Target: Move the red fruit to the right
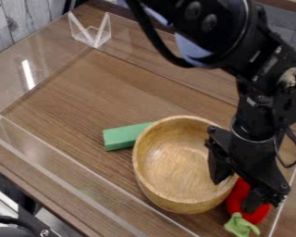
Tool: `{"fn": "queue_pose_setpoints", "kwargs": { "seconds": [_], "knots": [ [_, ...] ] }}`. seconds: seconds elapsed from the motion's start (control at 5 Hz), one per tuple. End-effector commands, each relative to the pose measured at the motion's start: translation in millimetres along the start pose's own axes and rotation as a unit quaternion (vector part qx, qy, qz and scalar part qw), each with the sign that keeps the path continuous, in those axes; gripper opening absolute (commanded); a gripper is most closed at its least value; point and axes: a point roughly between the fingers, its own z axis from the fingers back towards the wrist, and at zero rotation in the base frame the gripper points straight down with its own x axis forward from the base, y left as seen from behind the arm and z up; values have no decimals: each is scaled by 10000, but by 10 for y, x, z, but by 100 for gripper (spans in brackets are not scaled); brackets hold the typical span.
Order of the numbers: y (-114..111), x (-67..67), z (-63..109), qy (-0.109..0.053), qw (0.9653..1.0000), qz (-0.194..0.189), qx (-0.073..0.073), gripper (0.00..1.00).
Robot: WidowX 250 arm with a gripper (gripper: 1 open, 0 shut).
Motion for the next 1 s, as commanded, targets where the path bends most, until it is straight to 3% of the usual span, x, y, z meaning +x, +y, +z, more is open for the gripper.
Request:
{"fn": "queue_pose_setpoints", "kwargs": {
  "seconds": [0.0, 0.8],
  "knots": [
    [60, 76, 58, -145, 9999, 61, 30, 0],
    [95, 108, 51, -144, 9998, 95, 83, 0]
  ]
}}
